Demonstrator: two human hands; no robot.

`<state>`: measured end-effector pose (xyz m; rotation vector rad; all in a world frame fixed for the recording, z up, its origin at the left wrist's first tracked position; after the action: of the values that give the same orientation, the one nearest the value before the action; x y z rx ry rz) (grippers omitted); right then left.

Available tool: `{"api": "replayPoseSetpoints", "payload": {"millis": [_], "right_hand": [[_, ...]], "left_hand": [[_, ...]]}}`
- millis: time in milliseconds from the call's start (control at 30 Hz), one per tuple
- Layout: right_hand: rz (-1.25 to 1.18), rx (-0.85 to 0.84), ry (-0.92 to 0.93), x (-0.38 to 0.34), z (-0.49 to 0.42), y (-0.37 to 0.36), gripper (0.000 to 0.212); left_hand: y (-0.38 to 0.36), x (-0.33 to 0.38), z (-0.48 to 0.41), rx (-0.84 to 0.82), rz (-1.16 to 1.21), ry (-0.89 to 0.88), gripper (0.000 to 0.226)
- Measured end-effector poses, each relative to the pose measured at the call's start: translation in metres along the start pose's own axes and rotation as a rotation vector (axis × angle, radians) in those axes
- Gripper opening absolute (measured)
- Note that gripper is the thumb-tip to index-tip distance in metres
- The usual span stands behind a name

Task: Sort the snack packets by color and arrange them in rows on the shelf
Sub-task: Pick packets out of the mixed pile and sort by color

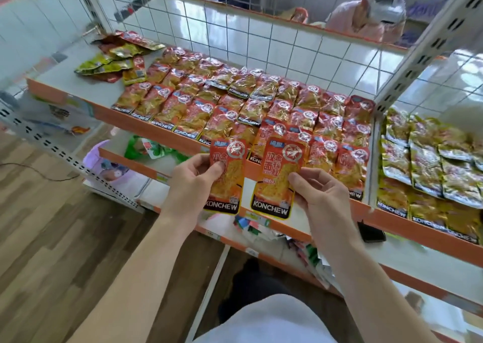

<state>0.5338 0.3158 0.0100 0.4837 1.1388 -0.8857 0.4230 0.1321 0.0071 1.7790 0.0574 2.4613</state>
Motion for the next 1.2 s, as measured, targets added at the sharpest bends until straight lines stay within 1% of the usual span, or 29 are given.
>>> {"api": "replayPoseSetpoints", "payload": {"millis": [200,333,567,767,833,900,1000,1133,1200], "right_hand": [[0.01,-0.022,-0.028,-0.009,-0.032,-0.019,0.009],[0.038,-0.038,-0.022,-0.015,-0.05,-0.033,0.008],[0.103,-0.071,-0.013,-0.006,-0.061,-0.048,0.009],[0.153,-0.005,0.044,0.005,-0.065,-0.054,0.011],[0.179,0.024,0.08,0.007,-0.065,-0.06,0.011],[0.219,0.069,0.137,0.006,-0.067,-0.069,0.012],[0.272,0.144,0.219,0.004,-0.068,-0.083,0.016],[0.369,0.198,0.338,0.001,-0.075,-0.108,0.033],[0.46,0.206,0.431,0.002,-0.084,-0.119,0.04]], "left_hand": [[-0.004,0.017,-0.031,0.016,0.0,0.018,0.007],[-0.007,0.026,-0.05,0.041,0.001,-0.009,0.008],[-0.01,0.015,-0.066,0.027,-0.046,-0.029,0.008],[-0.015,0.01,-0.091,-0.021,-0.121,-0.127,0.003],[-0.018,0.012,-0.106,-0.046,-0.187,-0.183,0.002],[-0.021,0.019,-0.125,-0.066,-0.27,-0.269,0.011],[-0.025,0.027,-0.151,-0.096,-0.349,-0.402,0.033],[-0.028,0.028,-0.177,-0.148,-0.322,-0.562,0.052],[-0.027,0.025,-0.19,-0.157,-0.376,-0.681,0.062]]}}
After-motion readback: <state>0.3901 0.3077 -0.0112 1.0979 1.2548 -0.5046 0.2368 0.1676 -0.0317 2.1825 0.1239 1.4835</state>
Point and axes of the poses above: each hand's wrist, its own z-axis away from the middle knuckle, its own y-axis out of the back of the hand, x = y × z, the point moved 2 cm from there along -z, towards the middle knuckle, and after that the axes turned 12 degrees about x, right-handed, at the moved point
